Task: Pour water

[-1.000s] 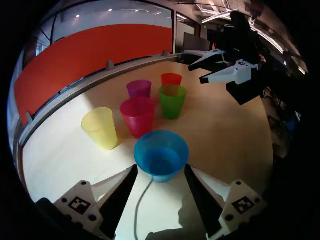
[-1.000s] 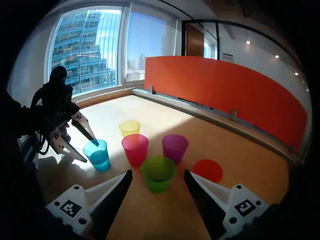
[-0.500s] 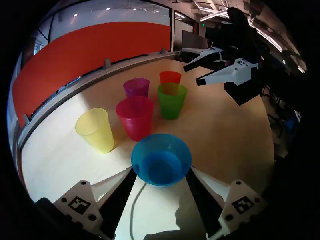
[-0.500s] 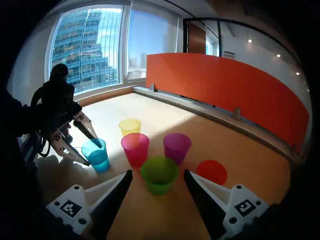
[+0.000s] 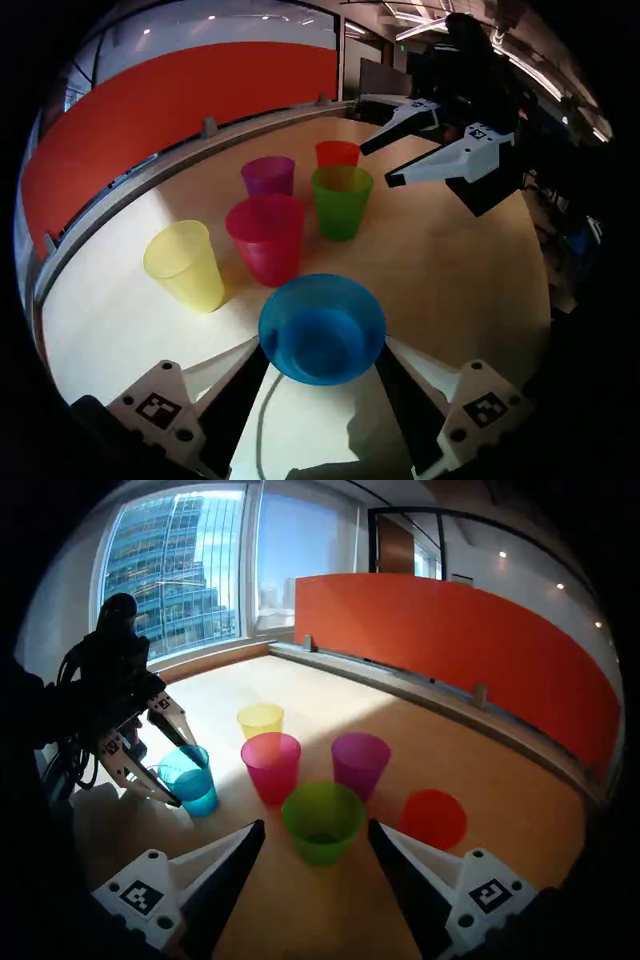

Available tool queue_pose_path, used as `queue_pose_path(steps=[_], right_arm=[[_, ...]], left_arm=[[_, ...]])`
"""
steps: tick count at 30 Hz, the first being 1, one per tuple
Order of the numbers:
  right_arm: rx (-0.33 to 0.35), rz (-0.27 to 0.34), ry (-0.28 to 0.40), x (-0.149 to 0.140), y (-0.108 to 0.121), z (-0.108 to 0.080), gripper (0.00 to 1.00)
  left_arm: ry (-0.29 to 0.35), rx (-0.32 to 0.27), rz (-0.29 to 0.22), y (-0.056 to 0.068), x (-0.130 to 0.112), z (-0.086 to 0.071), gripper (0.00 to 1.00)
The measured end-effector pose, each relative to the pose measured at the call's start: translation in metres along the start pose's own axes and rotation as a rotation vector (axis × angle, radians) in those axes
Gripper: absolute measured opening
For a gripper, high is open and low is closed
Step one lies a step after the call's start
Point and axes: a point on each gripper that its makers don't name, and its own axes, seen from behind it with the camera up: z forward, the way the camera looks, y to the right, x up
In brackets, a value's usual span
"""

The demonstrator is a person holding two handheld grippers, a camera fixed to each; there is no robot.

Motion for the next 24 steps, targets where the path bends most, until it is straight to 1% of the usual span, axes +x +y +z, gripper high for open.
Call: queue_pose_path(steps=[13, 24], right_arm=[[-0.001, 0.000, -0.026, -0.008, 0.003, 0.012, 1.00], [0.003, 0.000, -0.046, -0.012, 0.003, 0.023, 1.00]], left_arm=[[-0.001, -0.007, -0.009, 0.000, 0.004, 0.000, 0.86], [-0.008, -0.019, -0.026, 0.001, 0.003, 0.000, 0.85]])
